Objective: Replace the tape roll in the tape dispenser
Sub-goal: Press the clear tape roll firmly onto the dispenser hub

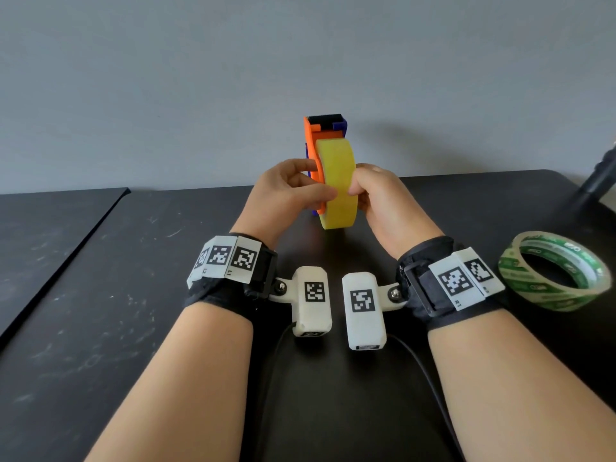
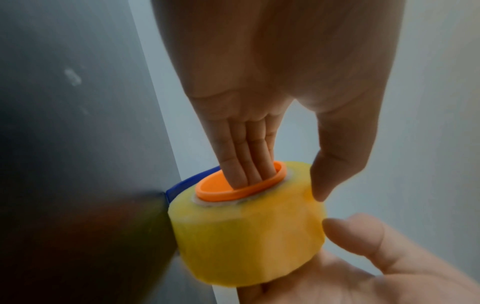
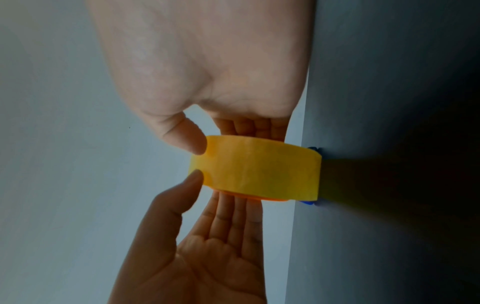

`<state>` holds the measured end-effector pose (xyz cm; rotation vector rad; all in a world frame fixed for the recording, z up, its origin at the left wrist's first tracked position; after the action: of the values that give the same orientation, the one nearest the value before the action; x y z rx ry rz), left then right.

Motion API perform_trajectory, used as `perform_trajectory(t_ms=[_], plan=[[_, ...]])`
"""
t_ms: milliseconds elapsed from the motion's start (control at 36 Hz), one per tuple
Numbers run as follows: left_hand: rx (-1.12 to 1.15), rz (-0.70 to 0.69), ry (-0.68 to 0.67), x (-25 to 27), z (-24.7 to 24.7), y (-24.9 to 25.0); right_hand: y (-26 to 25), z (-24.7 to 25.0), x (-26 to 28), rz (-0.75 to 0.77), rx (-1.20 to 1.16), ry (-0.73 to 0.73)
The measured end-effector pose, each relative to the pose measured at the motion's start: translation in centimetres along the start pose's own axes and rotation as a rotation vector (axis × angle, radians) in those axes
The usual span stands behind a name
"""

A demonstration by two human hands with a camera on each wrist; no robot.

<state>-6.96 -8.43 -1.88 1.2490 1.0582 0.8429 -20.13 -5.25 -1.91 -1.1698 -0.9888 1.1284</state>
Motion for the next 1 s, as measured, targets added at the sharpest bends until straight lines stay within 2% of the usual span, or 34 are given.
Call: perform_trajectory(t_ms=[444,639,1000], plan=[[-0.015,0.012,-0.014,0.11,-0.17,0.13,0.39,0.34,0.20,-0.011,-0.004,0.060],[0.010,0.013,0.032,0.32,-0.24,0.29,0.50,0.66,0.12,0.001,-0.009,0.001],[0.012,0.021,0.139,-0.03,0.30,0.16,0.49,0.58,-0.21,0.089,0.030,-0.013]])
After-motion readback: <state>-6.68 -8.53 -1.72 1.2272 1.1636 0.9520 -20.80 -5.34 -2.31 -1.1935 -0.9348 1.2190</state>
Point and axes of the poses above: each hand's wrist, its own x-axis away from the middle knuckle, its own z-axis out of the back of the hand, y = z × x, the point moved 4 cm from there along -x, towards the middle knuckle, and after that the axes turned 4 degrees about x, right-handed, at the moved point
